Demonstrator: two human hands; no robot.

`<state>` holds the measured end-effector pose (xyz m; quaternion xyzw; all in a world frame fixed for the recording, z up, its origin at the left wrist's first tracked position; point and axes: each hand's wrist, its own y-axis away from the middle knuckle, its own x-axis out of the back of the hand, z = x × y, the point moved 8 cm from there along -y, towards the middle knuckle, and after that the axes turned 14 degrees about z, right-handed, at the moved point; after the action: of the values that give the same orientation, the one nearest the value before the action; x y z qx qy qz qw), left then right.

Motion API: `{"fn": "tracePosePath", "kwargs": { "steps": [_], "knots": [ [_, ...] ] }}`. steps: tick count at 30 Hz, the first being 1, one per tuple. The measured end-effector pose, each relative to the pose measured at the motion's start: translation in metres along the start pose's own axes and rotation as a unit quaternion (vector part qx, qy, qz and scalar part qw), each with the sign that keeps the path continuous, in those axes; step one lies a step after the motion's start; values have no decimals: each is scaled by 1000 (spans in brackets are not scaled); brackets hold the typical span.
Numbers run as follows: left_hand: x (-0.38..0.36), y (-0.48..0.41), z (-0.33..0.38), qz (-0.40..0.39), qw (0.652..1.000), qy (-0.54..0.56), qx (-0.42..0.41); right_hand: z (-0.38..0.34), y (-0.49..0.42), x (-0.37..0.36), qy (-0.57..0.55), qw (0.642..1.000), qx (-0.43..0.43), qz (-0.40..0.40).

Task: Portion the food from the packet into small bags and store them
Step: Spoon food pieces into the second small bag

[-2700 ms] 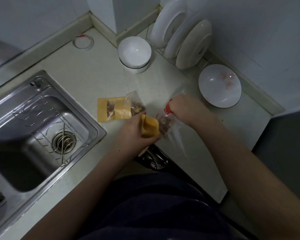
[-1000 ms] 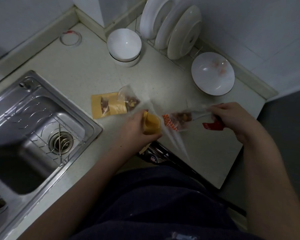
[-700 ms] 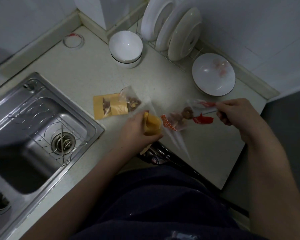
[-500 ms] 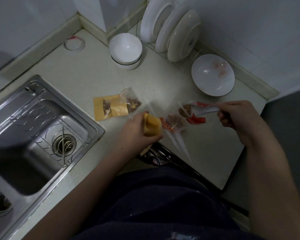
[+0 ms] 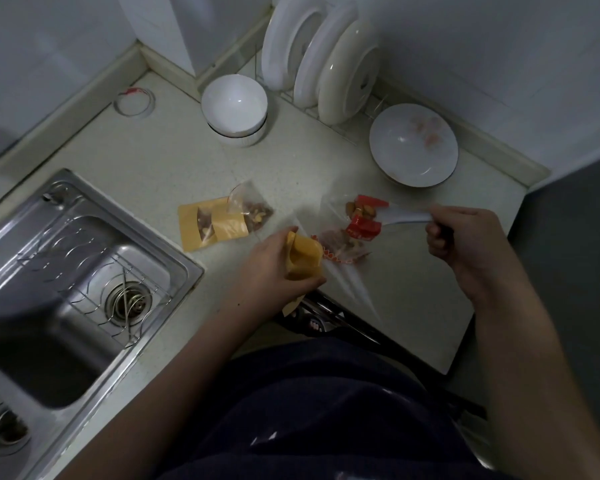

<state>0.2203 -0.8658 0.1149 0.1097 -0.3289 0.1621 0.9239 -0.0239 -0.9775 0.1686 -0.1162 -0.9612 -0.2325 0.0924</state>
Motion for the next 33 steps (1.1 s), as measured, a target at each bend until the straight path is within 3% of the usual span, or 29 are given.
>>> {"fn": "tracePosePath", "kwargs": {
  "steps": [8, 16, 22, 33],
  "knots": [
    [0, -4, 9, 1, 1000, 19, -1, 1, 15, -12, 23, 999, 36, -25],
    [-2, -4, 18, -6, 1000, 19, -12, 10, 27, -27, 13, 996, 9, -84],
    [-1, -3, 18, -4, 1000, 18, -10, 17, 25, -25, -39, 997, -39, -50],
    [-2, -2, 14, -9, 1000, 14, 1, 3, 21, -15, -38, 999, 5, -28]
  ]
}}
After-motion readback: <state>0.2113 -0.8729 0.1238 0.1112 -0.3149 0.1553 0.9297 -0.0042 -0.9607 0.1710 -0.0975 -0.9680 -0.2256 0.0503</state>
